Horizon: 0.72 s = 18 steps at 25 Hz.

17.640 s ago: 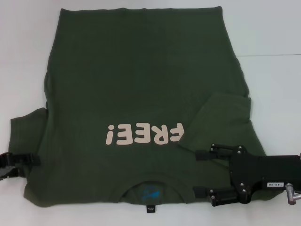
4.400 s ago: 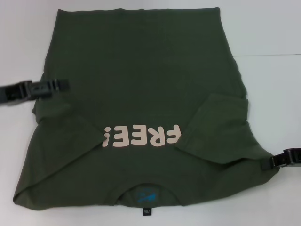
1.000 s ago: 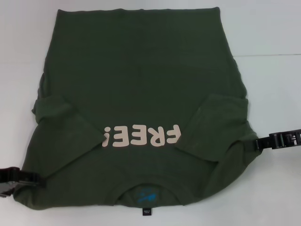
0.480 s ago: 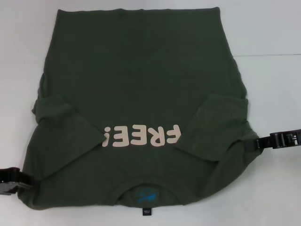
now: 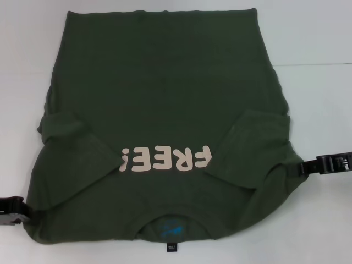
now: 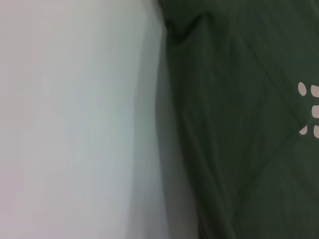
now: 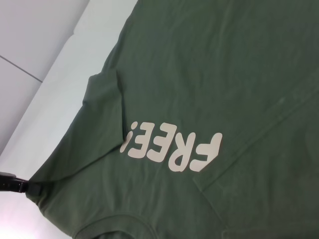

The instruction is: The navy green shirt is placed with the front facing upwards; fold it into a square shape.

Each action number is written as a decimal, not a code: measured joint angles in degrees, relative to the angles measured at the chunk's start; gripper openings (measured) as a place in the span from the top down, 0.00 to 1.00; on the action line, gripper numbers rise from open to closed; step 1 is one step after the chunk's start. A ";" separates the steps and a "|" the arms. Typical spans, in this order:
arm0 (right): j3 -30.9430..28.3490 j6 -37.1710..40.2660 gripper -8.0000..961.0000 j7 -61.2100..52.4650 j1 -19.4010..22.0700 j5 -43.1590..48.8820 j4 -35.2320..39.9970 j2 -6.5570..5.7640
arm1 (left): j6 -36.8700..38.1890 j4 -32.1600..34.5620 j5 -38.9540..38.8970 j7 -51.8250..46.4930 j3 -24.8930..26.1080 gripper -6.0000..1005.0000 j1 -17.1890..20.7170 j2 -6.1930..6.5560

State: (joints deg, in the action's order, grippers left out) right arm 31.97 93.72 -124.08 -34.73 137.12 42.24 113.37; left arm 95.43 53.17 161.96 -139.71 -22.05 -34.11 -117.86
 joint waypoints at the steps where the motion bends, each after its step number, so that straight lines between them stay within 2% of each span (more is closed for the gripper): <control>1: 0.00 -0.07 0.95 0.10 0.02 -0.01 -0.20 0.00 | -0.16 -0.01 -0.11 0.49 0.01 0.85 0.02 -0.03; 6: -0.57 -0.47 0.95 2.79 0.67 -0.03 -1.58 0.04 | -1.80 -0.93 -1.23 5.14 0.66 0.95 0.57 -0.39; 11: -3.49 -1.10 0.95 8.70 2.53 -0.67 -2.61 0.64 | -4.12 -3.19 -3.76 11.07 1.32 0.95 1.70 -0.66; 18: -9.60 -1.47 0.96 22.81 7.58 -6.50 -4.48 0.97 | -5.47 -5.79 -9.64 26.87 7.98 0.95 4.23 -0.90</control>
State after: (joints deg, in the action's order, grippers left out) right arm 22.37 92.25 -101.27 -27.15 130.61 37.76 114.34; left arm 89.96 47.37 152.31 -112.84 -14.07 -29.88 -118.77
